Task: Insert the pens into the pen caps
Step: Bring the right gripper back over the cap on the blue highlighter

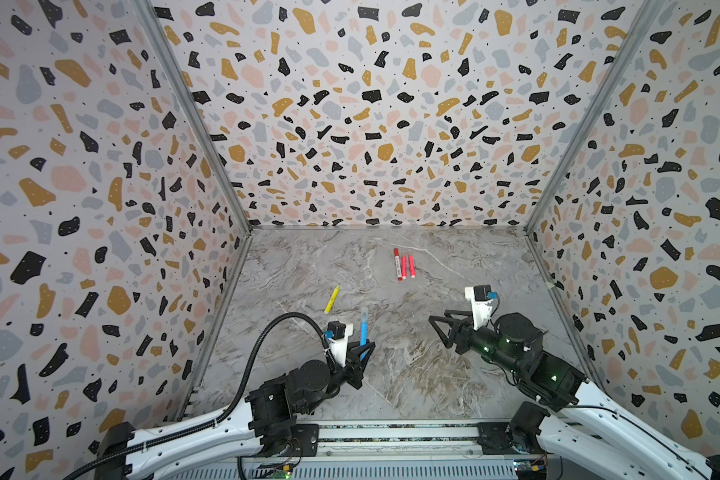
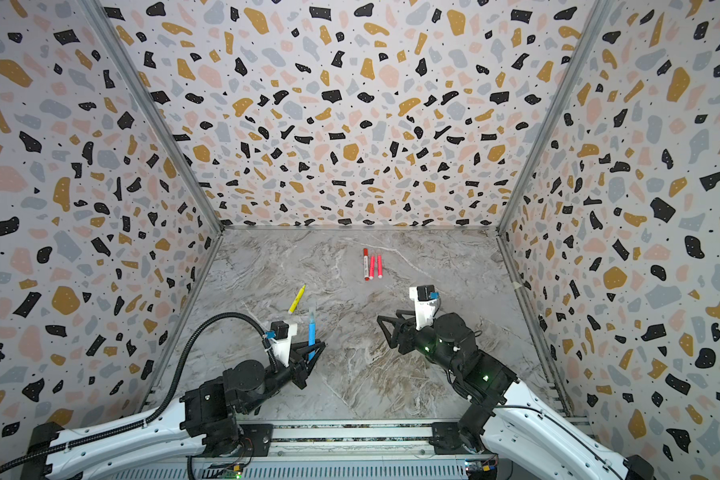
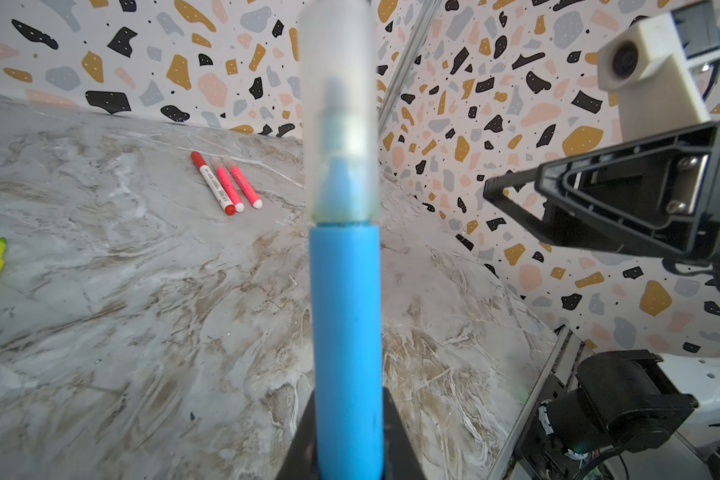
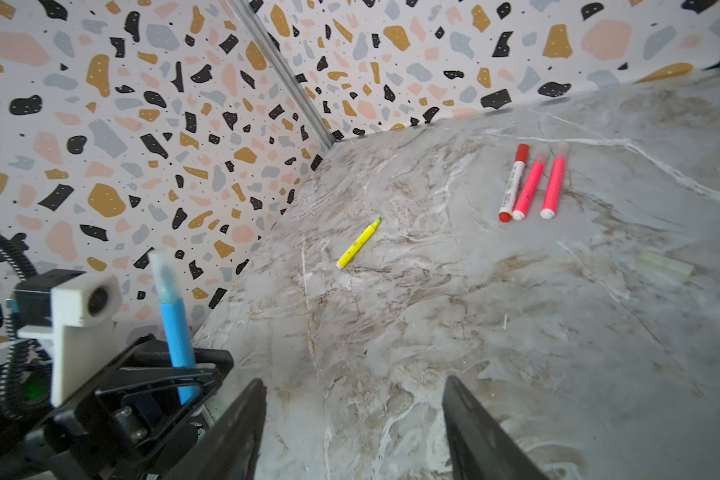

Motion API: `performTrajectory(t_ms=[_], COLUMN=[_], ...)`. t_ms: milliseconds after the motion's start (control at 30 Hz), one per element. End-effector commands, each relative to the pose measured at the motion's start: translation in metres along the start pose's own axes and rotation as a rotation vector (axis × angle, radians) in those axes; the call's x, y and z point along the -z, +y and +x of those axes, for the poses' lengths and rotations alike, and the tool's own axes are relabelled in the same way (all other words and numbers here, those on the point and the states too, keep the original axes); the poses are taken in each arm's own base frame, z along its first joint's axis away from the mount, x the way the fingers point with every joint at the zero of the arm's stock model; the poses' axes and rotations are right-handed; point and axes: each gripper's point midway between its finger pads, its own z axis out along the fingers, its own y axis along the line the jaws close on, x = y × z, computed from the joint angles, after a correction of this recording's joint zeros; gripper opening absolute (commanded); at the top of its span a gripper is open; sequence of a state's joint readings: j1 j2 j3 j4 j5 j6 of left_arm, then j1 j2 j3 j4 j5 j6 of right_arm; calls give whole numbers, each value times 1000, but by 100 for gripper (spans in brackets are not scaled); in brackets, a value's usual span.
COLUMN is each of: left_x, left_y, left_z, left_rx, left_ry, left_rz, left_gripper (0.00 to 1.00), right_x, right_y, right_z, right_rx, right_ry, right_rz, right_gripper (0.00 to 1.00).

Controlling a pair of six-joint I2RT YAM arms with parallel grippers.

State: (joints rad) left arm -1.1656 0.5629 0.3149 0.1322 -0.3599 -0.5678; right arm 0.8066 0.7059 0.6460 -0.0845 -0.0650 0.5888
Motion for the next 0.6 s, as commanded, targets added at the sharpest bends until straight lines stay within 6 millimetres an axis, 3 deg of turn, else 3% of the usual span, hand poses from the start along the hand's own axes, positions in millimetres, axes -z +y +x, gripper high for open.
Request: performTrajectory(t_ms=[0,200,567], left_x=[1,-2,-6], left_y=[-3,-9,-15], left_z=[-6,-8,-3], left_rx=[24,19,-7], left_ry=[-27,-29,-43], left_rz=[19,42,88], left_gripper=[0,0,0], right_x=[-6,-15,-31], right_y=[24,56,74], right_z=[-1,-5,-10], right_rx=[45,-3,5], right_ry=[57,62,84], right_rz=[-107,-291,-380], right_gripper=[68,69,70])
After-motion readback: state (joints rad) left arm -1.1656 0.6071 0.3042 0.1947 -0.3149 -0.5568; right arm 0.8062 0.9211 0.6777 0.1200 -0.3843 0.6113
